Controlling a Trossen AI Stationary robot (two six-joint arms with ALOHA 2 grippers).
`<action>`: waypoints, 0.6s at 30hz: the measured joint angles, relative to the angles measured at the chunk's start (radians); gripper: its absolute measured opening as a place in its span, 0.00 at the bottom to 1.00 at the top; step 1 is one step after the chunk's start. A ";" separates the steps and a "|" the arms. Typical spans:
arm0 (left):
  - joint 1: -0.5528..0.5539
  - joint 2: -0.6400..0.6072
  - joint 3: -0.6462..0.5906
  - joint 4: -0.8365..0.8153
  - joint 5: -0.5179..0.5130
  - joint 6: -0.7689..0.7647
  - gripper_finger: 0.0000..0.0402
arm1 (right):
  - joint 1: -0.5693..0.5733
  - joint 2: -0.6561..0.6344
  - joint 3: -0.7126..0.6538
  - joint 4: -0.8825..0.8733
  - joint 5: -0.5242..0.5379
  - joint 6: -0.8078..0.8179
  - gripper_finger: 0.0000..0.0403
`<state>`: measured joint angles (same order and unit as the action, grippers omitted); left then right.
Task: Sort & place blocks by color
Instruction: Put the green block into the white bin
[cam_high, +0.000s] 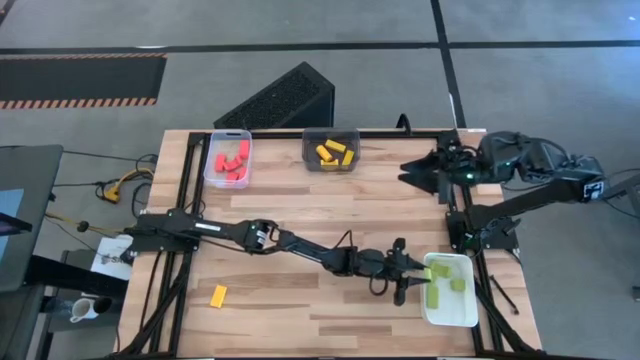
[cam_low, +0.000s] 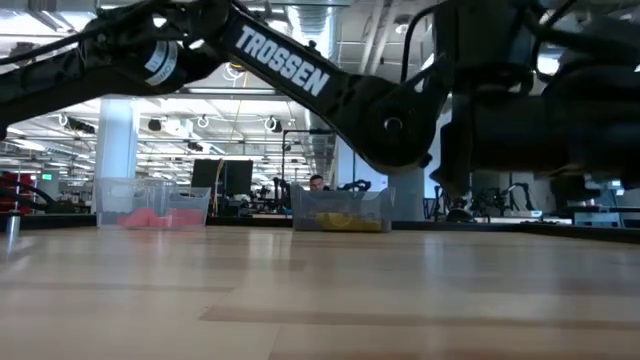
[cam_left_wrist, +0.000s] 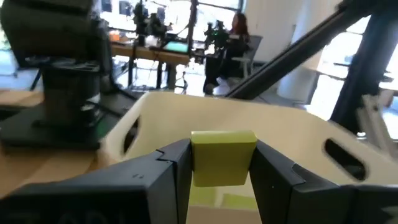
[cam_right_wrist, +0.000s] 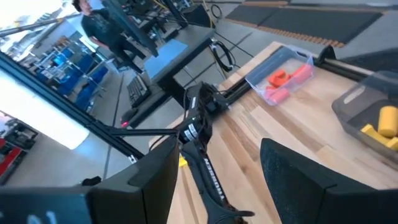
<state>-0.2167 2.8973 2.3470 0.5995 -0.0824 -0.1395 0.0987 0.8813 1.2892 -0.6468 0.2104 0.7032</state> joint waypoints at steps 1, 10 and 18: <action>0.003 0.001 0.000 -0.010 -0.003 -0.005 0.26 | -0.004 0.008 0.000 0.002 -0.001 0.006 0.62; 0.005 0.002 0.009 -0.034 0.027 0.091 0.29 | -0.003 0.056 -0.001 0.003 -0.006 0.032 0.62; 0.007 0.002 0.009 -0.089 0.048 0.077 0.46 | -0.003 0.054 -0.001 0.007 -0.007 0.033 0.62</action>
<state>-0.2094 2.8990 2.3558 0.5103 -0.0345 -0.0625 0.0959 0.9349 1.2884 -0.6398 0.2035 0.7361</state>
